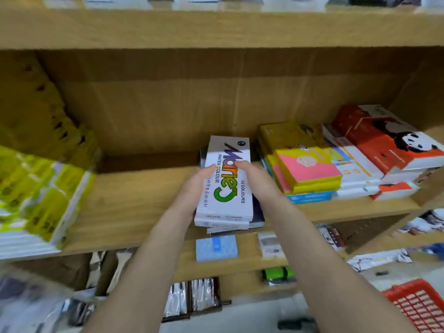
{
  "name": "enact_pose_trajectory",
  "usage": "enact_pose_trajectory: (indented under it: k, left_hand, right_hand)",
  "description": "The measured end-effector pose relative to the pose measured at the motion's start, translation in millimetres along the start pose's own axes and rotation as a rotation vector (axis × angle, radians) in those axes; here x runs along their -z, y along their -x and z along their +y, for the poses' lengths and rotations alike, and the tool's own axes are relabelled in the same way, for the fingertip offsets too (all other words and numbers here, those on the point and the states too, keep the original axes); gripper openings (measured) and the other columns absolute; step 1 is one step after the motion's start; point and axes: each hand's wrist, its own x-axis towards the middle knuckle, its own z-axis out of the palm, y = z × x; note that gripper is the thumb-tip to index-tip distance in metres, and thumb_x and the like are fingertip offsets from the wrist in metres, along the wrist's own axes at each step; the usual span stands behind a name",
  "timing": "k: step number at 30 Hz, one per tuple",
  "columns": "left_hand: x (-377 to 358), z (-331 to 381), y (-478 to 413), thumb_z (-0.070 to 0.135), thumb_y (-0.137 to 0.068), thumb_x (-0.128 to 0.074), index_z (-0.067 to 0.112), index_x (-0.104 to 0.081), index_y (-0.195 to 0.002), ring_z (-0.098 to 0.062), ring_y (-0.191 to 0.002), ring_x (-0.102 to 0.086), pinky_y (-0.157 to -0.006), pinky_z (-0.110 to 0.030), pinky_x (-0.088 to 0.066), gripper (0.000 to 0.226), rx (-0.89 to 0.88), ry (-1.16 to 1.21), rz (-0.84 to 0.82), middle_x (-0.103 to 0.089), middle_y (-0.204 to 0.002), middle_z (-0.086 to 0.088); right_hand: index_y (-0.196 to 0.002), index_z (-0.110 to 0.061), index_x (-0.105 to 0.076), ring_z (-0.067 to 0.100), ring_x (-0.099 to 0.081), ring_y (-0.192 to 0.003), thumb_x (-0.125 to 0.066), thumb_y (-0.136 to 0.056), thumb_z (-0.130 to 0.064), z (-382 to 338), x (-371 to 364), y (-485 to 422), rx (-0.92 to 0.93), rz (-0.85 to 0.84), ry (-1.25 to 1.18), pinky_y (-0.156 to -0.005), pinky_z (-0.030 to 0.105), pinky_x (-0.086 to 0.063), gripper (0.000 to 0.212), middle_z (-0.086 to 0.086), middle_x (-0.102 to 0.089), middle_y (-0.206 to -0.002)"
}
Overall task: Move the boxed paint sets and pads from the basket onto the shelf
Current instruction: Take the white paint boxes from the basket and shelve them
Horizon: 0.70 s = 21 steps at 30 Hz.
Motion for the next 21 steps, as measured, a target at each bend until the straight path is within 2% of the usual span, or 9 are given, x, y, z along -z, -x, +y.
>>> enact_pose_trajectory:
  k: [3,5,7,9,10,13,17,19,21]
  left_hand:
    - [5.6,-15.6,7.0,0.031,-0.096,-0.060,0.032,-0.075,-0.110,-0.018,-0.081,-0.080,-0.059,-0.027,-0.060,0.020,-0.099,0.015,0.059,-0.082,-0.104,-0.004]
    - [6.1,-32.6,20.9,0.030,-0.088,-0.062,0.052,-0.074,-0.107,-0.006,-0.091,-0.078,-0.064,-0.017,-0.058,0.031,-0.217,-0.017,0.044,-0.080,-0.111,0.012]
    - [1.0,-50.6,23.3,0.025,-0.083,-0.062,0.051,-0.069,-0.113,-0.001,-0.094,-0.076,-0.067,-0.013,-0.055,0.040,-0.274,-0.013,0.065,-0.079,-0.111,0.018]
    - [-9.8,-55.5,16.9,0.023,-0.083,-0.060,0.046,-0.063,-0.123,0.001,-0.094,-0.075,-0.068,-0.012,-0.055,0.045,-0.306,-0.032,0.068,-0.078,-0.108,0.021]
    - [-15.6,-53.8,11.3,0.024,-0.084,-0.060,0.043,-0.060,-0.129,0.001,-0.095,-0.074,-0.069,-0.012,-0.055,0.049,-0.313,-0.052,0.062,-0.078,-0.109,0.022]
    - [-25.5,-45.6,-4.8,0.031,-0.086,-0.060,0.034,-0.053,-0.143,-0.003,-0.103,-0.073,-0.073,-0.015,-0.055,0.057,-0.321,-0.103,0.049,-0.076,-0.119,0.016]
    - [-20.1,-55.1,-5.7,0.039,-0.092,-0.058,0.039,-0.057,-0.134,0.004,-0.101,-0.072,-0.073,-0.010,-0.054,0.042,-0.317,-0.080,0.079,-0.076,-0.114,0.024]
    - [-18.9,-61.3,-3.1,0.050,-0.090,-0.057,0.043,-0.058,-0.133,0.004,-0.108,-0.069,-0.079,-0.009,-0.052,0.044,-0.309,-0.103,0.069,-0.074,-0.120,0.023]
    - [-17.6,-62.9,-10.8,0.056,-0.083,-0.057,0.046,-0.059,-0.131,0.003,-0.107,-0.070,-0.077,-0.009,-0.052,0.048,-0.298,-0.095,0.073,-0.075,-0.118,0.022]
  right_hand:
    - [-0.111,-0.024,-0.073,0.001,-0.078,-0.068,-0.060,-0.102,-0.027,14.9,13.8,16.3,0.090,-0.005,-0.072,-0.050,0.014,-0.054,0.016,-0.013,-0.083,-0.082]
    - [-0.112,-0.041,-0.071,-0.012,-0.074,-0.081,-0.063,-0.100,-0.027,30.0,19.0,34.5,0.201,0.026,-0.046,-0.061,0.005,-0.052,0.020,-0.031,-0.079,-0.089]
    - [-0.119,-0.050,-0.069,-0.002,-0.073,-0.106,-0.062,-0.094,-0.031,44.5,12.2,48.9,0.275,-0.006,0.043,-0.083,0.017,-0.057,0.032,-0.025,-0.078,-0.113]
    - [-0.121,-0.055,-0.065,0.005,-0.069,-0.118,-0.057,-0.091,-0.036,52.2,4.6,48.3,0.326,0.023,0.133,-0.099,0.032,-0.054,0.036,-0.023,-0.075,-0.123]
    - [-0.120,-0.055,-0.065,0.004,-0.068,-0.116,-0.056,-0.089,-0.038,49.8,3.2,42.9,0.325,0.063,0.128,-0.100,0.034,-0.054,0.036,-0.024,-0.075,-0.121]
    - [-0.122,-0.042,-0.066,-0.002,-0.071,-0.103,-0.056,-0.090,-0.037,35.7,7.3,25.4,0.318,0.106,0.105,-0.087,0.022,-0.057,0.034,-0.022,-0.077,-0.111]
    - [-0.119,-0.040,-0.068,-0.005,-0.072,-0.101,-0.060,-0.096,-0.045,40.7,11.9,26.3,0.311,0.143,0.083,-0.079,0.017,-0.057,0.025,-0.027,-0.077,-0.108]
    - [-0.119,-0.045,-0.067,-0.005,-0.071,-0.106,-0.055,-0.091,-0.060,50.6,8.6,31.4,0.307,0.174,0.118,-0.088,0.025,-0.056,0.034,-0.027,-0.076,-0.113]
    - [-0.118,-0.051,-0.066,-0.002,-0.069,-0.111,-0.048,-0.089,-0.067,53.3,3.4,27.4,0.305,0.191,0.124,-0.097,0.033,-0.055,0.038,-0.024,-0.076,-0.117]
